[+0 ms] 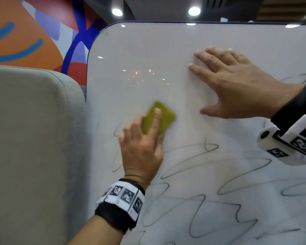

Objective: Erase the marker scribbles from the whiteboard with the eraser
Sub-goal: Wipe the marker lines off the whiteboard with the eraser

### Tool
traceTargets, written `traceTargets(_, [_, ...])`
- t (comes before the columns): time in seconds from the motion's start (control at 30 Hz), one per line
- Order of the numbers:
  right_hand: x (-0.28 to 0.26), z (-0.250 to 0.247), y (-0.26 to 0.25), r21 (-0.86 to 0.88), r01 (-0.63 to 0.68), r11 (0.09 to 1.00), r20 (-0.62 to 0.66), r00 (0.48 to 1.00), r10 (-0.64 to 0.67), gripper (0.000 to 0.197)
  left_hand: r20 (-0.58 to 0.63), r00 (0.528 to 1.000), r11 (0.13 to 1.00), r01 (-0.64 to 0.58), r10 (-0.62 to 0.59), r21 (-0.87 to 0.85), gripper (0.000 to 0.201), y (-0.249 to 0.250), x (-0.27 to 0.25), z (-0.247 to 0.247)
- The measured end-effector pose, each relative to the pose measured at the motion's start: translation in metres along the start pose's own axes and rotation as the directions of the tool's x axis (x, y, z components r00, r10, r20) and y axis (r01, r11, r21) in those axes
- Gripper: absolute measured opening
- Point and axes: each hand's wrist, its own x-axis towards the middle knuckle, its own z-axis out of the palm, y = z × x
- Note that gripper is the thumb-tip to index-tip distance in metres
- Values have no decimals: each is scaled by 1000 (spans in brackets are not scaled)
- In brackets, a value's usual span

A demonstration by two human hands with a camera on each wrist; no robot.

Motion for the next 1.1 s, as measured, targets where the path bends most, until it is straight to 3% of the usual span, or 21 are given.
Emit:
traceTargets(0.03, [2, 0, -3, -1, 6, 1000, -6, 1000, -6, 108, 26, 991, 991, -131, 130, 9, 58, -1, -6, -1])
traceTargets(0.07, [5, 0, -7, -2, 10, 1000, -8, 1000, -10, 107, 44, 984, 985, -175, 174, 8, 57, -7, -7, -2])
traceTargets(0.1, [7, 0, -10, -1, 15, 1000, -6, 1000, -15, 107, 42, 991, 991, -131, 130, 9, 57, -16, -5, -3])
traceTargets(0.17, [11, -1, -16, 5, 31, 999, 5, 999, -32, 107, -7, 994, 994, 105, -105, 7, 60, -33, 0, -3])
traceTargets(0.23, [14, 0, -22, 13, 47, 999, 11, 999, -47, 107, -44, 948, 949, 314, -314, -21, 62, -47, 6, -2])
traceTargets(0.3, [17, 0, -27, 22, 55, 998, 8, 998, -55, 107, -46, 900, 901, 433, -434, -39, 62, -47, 7, 0])
traceTargets(0.33, [18, 1, -29, 26, 58, 998, 5, 998, -58, 107, -48, 904, 905, 424, -425, -33, 62, -43, 4, 0])
traceTargets(0.37, [19, 2, -30, 29, 61, 998, 4, 998, -61, 106, -41, 938, 939, 344, -344, -13, 63, -35, -3, 0])
traceTargets(0.43, [21, 3, -33, 29, 72, 997, -3, 997, -72, 106, 23, 999, 999, 24, -25, 25, 63, -19, -29, 1])
traceTargets(0.5, [22, 4, -36, 28, 78, 997, -11, 997, -77, 106, 77, 984, 987, -160, 158, 14, 61, -18, -44, -1])
traceTargets(0.53, [23, 4, -37, 29, 82, 996, -13, 997, -81, 105, 70, 987, 989, -149, 147, 15, 61, -23, -44, -1])
traceTargets(0.6, [23, 5, -42, 32, 93, 995, -14, 996, -92, 104, 26, 998, 998, 61, -61, 18, 62, -33, -37, 1])
traceTargets(0.67, [24, 6, -49, 28, 107, 994, 0, 994, -107, 104, -15, 949, 949, 314, -314, -17, 62, -37, -26, -1])
traceTargets(0.7, [24, 7, -52, 22, 116, 993, 7, 993, -116, 104, -19, 933, 933, 358, -359, -28, 62, -36, -23, -1])
traceTargets(0.73, [24, 9, -55, 14, 128, 992, 9, 992, -128, 105, -14, 946, 946, 325, -325, -19, 62, -33, -23, 0])
traceTargets(0.8, [25, 11, -59, 1, 147, 989, 5, 989, -147, 106, 29, 995, 995, 98, -98, 16, 61, -29, -33, -1])
traceTargets(0.87, [25, 13, -62, 0, 155, 988, -1, 988, -155, 106, 66, 997, 999, -47, 46, 22, 59, -37, -36, -3])
traceTargets(0.93, [25, 13, -65, 3, 152, 988, -4, 988, -152, 106, 53, 995, 997, 80, -81, 20, 62, -49, -30, -4])
traceTargets(1.0, [24, 12, -69, 7, 149, 989, 6, 989, -150, 106, 19, 951, 951, 307, -307, -21, 64, -52, -23, -5])
traceTargets(1.03, [24, 12, -71, 5, 152, 988, 16, 988, -152, 106, 18, 933, 932, 360, -360, -32, 65, -48, -21, -6])
traceTargets(1.1, [23, 13, -77, 0, 164, 986, 28, 986, -164, 106, 46, 969, 970, 244, -244, -12, 66, -34, -28, -7])
